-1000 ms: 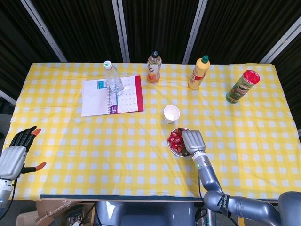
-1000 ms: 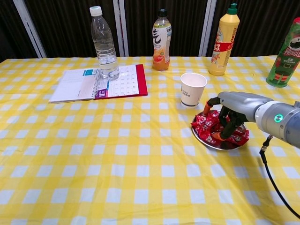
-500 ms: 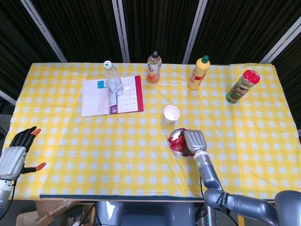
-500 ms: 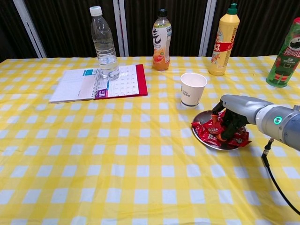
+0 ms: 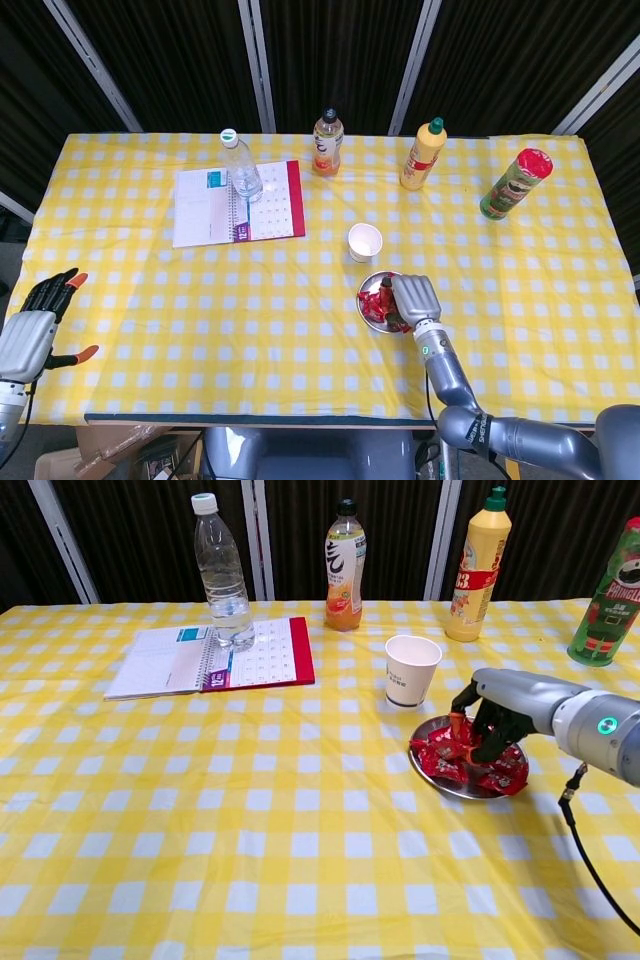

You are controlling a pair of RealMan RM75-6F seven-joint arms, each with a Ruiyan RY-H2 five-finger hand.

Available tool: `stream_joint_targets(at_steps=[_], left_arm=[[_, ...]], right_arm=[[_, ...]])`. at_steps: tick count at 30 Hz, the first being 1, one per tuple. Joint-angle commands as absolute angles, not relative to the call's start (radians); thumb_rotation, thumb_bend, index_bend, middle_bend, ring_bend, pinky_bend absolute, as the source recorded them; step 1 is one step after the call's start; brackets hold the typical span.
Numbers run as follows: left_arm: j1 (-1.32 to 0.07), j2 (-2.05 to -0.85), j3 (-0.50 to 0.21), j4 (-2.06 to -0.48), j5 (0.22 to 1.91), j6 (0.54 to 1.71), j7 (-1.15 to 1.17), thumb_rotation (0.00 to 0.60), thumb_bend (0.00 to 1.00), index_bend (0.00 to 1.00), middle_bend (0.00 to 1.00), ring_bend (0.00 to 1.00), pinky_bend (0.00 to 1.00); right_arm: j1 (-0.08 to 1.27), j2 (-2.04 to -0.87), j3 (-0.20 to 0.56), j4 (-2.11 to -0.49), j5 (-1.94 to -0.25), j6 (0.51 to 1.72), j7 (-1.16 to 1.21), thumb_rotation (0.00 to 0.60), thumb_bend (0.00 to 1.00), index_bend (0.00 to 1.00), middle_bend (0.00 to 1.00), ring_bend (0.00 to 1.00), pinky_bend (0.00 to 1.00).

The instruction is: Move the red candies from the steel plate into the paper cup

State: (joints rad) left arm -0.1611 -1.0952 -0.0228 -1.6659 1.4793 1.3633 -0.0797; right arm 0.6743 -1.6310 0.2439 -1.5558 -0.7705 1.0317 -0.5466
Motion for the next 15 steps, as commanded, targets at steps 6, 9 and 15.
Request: stream_joint_targets(at_steps=[6, 9, 15], left_arm=[[-0.161, -1.094, -0.022, -1.664, 1.479, 1.362, -0.085, 0.6, 0.04, 0.0, 0.0, 0.0, 0.0], [-0.162, -1.094, -0.022, -1.663, 1.478, 1.361, -0.087, 0.6, 0.04, 0.0, 0.0, 0.0, 0.0], [-0.164, -1.093, -0.022, -1.663, 1.476, 1.357, -0.092, 0.6, 0.04, 0.0, 0.0, 0.0, 0.0]], right_arm=[[0.696, -1.548, 0.289, -1.676, -0.76, 1.09, -0.591, 0.6, 0.51, 0.69, 0.81, 0.9, 1.0], [0.712, -1.529, 0.312, -1.698, -0.741, 1.1, -0.604, 0.6, 0.51, 0.69, 0.81, 0.9, 1.0], [0.753, -1.514, 0.365, -1.697, -0.693, 1.097, -0.607, 0.6, 0.51, 0.69, 0.81, 0.9, 1.0]])
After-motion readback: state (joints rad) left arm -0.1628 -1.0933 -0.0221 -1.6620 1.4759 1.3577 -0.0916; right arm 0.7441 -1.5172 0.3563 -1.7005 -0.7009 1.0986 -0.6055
